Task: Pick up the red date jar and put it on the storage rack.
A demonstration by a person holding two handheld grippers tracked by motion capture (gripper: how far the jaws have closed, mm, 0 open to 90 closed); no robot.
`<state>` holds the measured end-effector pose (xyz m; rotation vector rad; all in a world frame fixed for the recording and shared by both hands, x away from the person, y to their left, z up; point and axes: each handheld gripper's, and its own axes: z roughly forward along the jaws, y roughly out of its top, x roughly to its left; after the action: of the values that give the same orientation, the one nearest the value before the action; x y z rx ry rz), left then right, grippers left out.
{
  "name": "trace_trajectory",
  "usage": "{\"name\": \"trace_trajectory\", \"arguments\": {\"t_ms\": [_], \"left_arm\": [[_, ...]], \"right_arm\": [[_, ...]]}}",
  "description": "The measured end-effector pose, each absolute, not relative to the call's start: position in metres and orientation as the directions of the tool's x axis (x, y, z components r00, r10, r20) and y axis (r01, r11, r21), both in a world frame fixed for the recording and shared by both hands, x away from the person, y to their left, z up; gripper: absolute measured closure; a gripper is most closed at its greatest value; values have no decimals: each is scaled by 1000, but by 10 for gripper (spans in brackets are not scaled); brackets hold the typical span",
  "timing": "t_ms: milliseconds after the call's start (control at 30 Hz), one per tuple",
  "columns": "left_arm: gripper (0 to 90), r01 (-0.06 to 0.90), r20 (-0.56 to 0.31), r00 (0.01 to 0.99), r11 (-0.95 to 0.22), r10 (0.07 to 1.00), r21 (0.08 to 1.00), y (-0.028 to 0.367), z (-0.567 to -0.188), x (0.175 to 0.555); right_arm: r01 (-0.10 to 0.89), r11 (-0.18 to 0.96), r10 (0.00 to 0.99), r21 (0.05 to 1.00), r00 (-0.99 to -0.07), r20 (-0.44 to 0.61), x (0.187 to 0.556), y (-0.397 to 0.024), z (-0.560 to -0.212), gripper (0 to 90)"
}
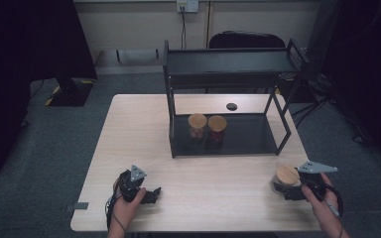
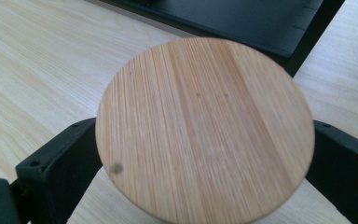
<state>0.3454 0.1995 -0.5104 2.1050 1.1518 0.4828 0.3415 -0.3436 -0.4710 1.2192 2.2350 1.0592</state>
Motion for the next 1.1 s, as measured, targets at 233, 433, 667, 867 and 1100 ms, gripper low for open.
{"name": "trace_trajectory", "arguments": {"t_ms": [233, 433, 667, 867, 1100], "left_arm": [[2, 589, 0, 540, -378, 842, 714, 200, -510, 345], [2, 590, -1, 539, -377, 842, 714, 199, -510, 345], [2, 590, -1, 539, -377, 842, 714, 199, -510, 345], [2, 590, -1, 539, -377, 842, 714, 200, -510, 345], [2, 590, -1, 539, -377, 842, 714, 200, -510, 345]], "right_arm": [[552, 317, 841, 771, -539, 40, 339, -349, -478, 20], [560, 309, 838, 769, -542, 58, 337, -351, -484, 19], [569, 306, 837, 764, -543, 69, 334, -352, -491, 19], [565, 306, 831, 766, -551, 75, 333, -354, -492, 19], [570, 311, 830, 760, -552, 75, 331, -357, -496, 18]]}}
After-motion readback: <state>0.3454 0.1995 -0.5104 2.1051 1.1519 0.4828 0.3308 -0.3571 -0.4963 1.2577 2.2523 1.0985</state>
